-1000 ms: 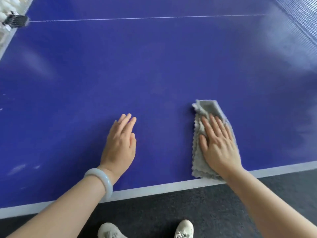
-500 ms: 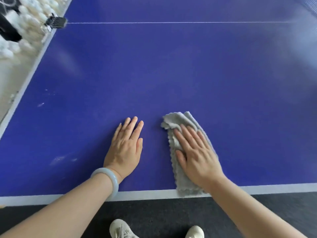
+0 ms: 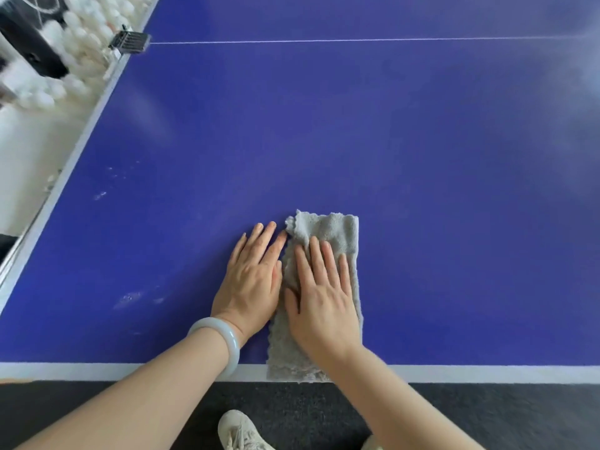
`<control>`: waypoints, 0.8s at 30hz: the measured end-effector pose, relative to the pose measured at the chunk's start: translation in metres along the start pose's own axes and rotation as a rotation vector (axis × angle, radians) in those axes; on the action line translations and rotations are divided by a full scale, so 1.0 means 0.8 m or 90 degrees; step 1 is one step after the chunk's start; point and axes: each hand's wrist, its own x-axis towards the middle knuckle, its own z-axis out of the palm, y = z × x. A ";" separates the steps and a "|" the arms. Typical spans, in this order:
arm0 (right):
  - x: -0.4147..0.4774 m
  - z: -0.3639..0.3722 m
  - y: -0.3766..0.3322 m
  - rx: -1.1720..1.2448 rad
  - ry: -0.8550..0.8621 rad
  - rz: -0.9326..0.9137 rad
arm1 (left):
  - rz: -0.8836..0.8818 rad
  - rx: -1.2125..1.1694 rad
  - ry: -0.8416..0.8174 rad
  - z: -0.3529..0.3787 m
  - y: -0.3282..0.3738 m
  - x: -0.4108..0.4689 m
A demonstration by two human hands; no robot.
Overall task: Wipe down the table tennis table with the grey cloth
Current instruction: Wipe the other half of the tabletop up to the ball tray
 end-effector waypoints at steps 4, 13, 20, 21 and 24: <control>0.042 -0.082 0.093 0.148 0.172 0.121 | 0.010 -0.005 0.009 0.000 -0.003 -0.001; 0.087 -0.093 0.186 -0.164 0.086 0.280 | -0.021 -0.063 0.120 -0.007 0.057 0.006; 0.086 -0.092 0.187 -0.223 0.051 0.225 | 0.003 0.099 -0.066 0.035 0.123 0.002; 0.086 -0.093 0.188 -0.226 0.051 0.227 | 0.001 0.098 -0.062 0.034 0.115 -0.009; 0.086 -0.095 0.187 -0.233 0.037 0.214 | -0.002 0.077 -0.047 0.026 0.086 -0.055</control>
